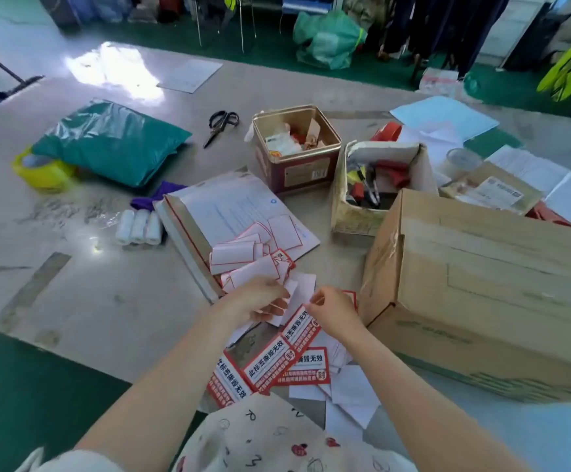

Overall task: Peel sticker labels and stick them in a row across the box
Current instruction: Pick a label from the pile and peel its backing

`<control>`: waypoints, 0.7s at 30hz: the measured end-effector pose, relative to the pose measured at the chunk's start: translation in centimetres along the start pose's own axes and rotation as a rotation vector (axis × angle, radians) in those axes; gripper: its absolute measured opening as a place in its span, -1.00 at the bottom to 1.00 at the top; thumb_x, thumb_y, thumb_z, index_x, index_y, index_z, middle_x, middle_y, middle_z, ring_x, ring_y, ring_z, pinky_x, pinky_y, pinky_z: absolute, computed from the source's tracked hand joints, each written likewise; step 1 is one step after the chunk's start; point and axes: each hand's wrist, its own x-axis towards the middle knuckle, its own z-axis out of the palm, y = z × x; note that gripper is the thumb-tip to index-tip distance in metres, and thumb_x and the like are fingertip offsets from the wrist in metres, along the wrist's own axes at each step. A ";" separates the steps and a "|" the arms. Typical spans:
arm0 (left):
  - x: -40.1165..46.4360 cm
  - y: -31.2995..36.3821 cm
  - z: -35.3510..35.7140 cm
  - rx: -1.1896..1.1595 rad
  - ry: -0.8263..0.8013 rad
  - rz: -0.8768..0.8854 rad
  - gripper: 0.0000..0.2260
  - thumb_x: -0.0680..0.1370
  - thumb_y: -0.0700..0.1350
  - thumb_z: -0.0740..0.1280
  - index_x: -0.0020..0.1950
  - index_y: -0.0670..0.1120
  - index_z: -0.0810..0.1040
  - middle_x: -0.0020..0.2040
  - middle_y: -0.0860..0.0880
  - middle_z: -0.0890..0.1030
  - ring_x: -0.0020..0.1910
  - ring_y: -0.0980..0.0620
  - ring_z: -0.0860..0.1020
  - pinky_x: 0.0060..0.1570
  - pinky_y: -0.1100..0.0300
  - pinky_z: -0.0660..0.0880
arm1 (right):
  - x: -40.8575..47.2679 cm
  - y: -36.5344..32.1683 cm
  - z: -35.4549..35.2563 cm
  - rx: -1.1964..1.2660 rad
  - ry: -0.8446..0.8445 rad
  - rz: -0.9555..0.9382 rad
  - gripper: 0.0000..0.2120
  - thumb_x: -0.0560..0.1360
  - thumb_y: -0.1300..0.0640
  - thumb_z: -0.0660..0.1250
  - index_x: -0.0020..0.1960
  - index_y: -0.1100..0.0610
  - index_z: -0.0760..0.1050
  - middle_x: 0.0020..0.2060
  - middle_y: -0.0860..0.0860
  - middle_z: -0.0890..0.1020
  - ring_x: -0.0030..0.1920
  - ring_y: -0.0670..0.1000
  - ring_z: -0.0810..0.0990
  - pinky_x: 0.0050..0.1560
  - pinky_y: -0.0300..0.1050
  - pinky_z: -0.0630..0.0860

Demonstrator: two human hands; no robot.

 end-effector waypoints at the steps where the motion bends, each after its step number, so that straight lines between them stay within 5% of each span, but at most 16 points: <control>1: 0.1 -0.3 0.3 0.010 0.002 -0.007 -0.89 0.52 -0.16 0.30 0.01 -0.14 0.53 -0.19 -0.07 0.60 -0.23 0.02 0.56 -0.20 0.21 0.48 | 0.1 0.3 0.0 -0.028 -0.022 -0.004 -0.74 0.54 0.22 0.23 0.05 0.45 0.47 0.02 0.35 0.59 -0.02 0.29 0.59 -0.04 0.12 0.53; 3: 0.3 -0.8 0.8 0.008 0.018 -0.034 -0.88 0.52 -0.17 0.30 0.03 -0.16 0.53 -0.17 -0.09 0.61 -0.24 0.02 0.56 -0.24 0.24 0.48 | 0.5 1.2 0.1 -0.072 -0.056 -0.003 -0.84 0.56 0.18 0.25 -0.01 0.28 0.48 -0.05 0.20 0.63 -0.22 0.03 0.58 -0.28 -0.10 0.50; 5: 0.5 -1.2 1.4 0.027 0.032 -0.045 -0.87 0.54 -0.16 0.28 0.04 -0.17 0.53 -0.18 -0.08 0.61 -0.24 0.03 0.56 -0.22 0.26 0.49 | 0.7 1.9 0.5 -0.072 -0.089 0.017 -0.86 0.55 0.13 0.27 0.01 0.20 0.45 -0.04 0.10 0.61 -0.26 -0.10 0.52 -0.31 -0.26 0.45; 8: 0.8 -1.5 1.8 0.057 0.035 -0.037 -0.88 0.54 -0.16 0.28 0.03 -0.16 0.54 -0.19 -0.06 0.61 -0.21 0.03 0.56 -0.09 0.20 0.53 | 0.9 2.0 0.8 -0.048 -0.091 0.044 -0.84 0.54 0.11 0.29 0.05 0.19 0.44 0.00 0.08 0.61 -0.16 -0.05 0.58 -0.11 -0.16 0.58; 15: 1.3 -1.8 1.7 0.095 0.045 -0.044 -0.91 0.54 -0.13 0.29 -0.03 -0.12 0.55 -0.14 -0.07 0.64 -0.12 0.01 0.60 0.11 0.10 0.55 | 1.0 1.5 0.4 -0.049 -0.077 0.007 -0.87 0.52 0.13 0.32 -0.10 0.20 0.53 -0.07 0.09 0.66 -0.22 -0.08 0.59 -0.08 -0.11 0.59; 21: 1.4 -1.1 1.2 0.106 0.074 -0.020 -0.82 0.55 -0.13 0.27 0.11 -0.15 0.53 -0.11 -0.06 0.62 -0.14 0.05 0.58 -0.18 0.28 0.51 | 1.0 0.3 -0.2 -0.085 -0.050 -0.038 -0.84 0.51 0.12 0.34 -0.07 0.22 0.58 -0.08 0.10 0.67 -0.20 -0.05 0.59 -0.04 -0.08 0.59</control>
